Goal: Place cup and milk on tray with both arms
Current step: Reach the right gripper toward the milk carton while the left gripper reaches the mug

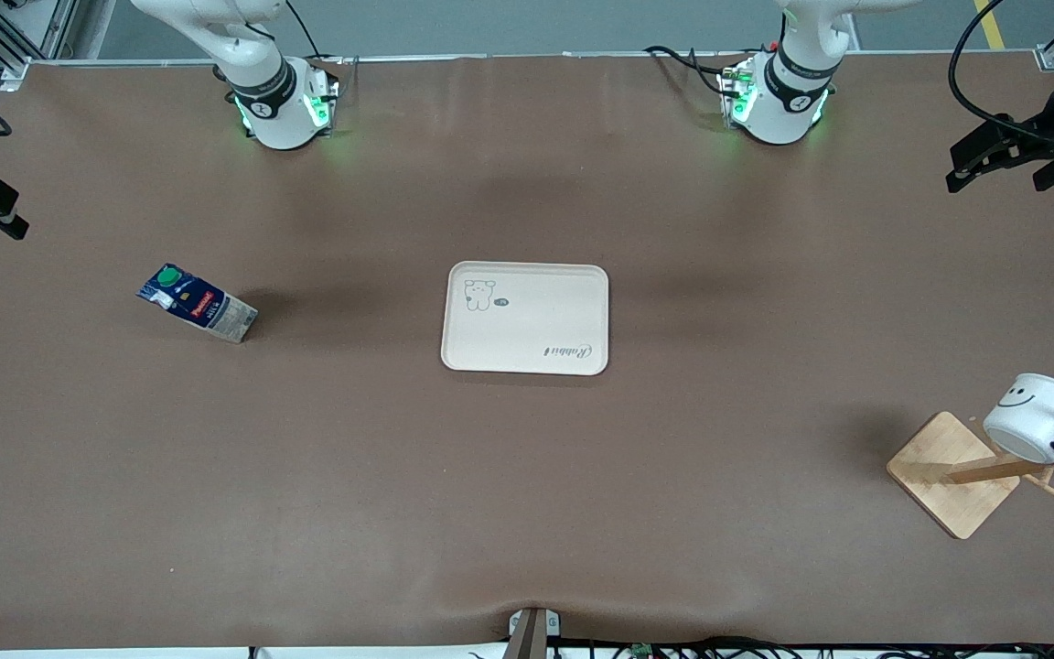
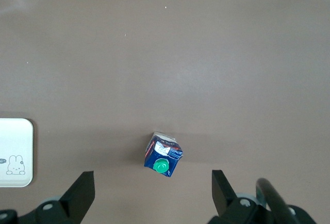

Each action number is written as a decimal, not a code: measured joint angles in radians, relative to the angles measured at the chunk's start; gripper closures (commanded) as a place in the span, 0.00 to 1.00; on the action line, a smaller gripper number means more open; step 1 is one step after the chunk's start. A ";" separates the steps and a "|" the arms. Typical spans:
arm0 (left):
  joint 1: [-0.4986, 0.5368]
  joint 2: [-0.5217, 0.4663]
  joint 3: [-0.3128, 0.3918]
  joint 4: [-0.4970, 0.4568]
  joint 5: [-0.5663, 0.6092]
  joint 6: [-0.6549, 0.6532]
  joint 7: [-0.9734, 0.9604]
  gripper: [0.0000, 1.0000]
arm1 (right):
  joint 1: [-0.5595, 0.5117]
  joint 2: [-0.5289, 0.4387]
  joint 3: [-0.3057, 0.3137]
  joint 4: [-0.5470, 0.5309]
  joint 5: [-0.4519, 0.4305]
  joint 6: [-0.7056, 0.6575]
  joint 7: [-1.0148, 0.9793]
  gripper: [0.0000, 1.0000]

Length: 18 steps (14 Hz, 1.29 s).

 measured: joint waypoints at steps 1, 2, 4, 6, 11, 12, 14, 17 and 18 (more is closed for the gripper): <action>0.000 0.000 0.000 0.002 0.000 0.000 0.000 0.00 | 0.000 0.001 0.000 0.000 0.000 0.000 0.000 0.00; 0.000 0.000 0.000 0.004 0.000 0.000 0.000 0.00 | 0.000 0.001 0.000 0.000 0.000 0.000 0.000 0.00; 0.007 0.002 0.008 0.013 0.002 0.000 0.000 0.00 | 0.000 0.001 0.000 0.000 0.000 0.000 0.000 0.00; 0.036 0.011 0.016 0.030 0.007 0.000 0.002 0.00 | 0.000 0.001 0.000 0.000 0.000 0.000 0.000 0.00; 0.174 0.066 0.030 0.038 0.000 0.085 0.103 0.00 | -0.001 0.004 -0.001 0.000 0.000 0.000 0.000 0.00; 0.205 0.082 0.032 0.036 -0.015 0.120 0.112 0.00 | -0.001 0.008 -0.001 0.000 0.000 0.000 0.000 0.00; 0.263 0.105 0.034 0.009 -0.069 0.203 0.118 0.00 | -0.001 0.017 -0.001 0.000 0.000 0.000 0.000 0.00; 0.324 0.123 0.034 -0.078 -0.154 0.363 0.149 0.00 | -0.001 0.030 -0.001 -0.001 0.000 -0.001 0.000 0.00; 0.330 0.130 0.034 -0.110 -0.170 0.422 0.163 0.00 | -0.001 0.039 -0.001 -0.002 0.000 -0.003 0.000 0.00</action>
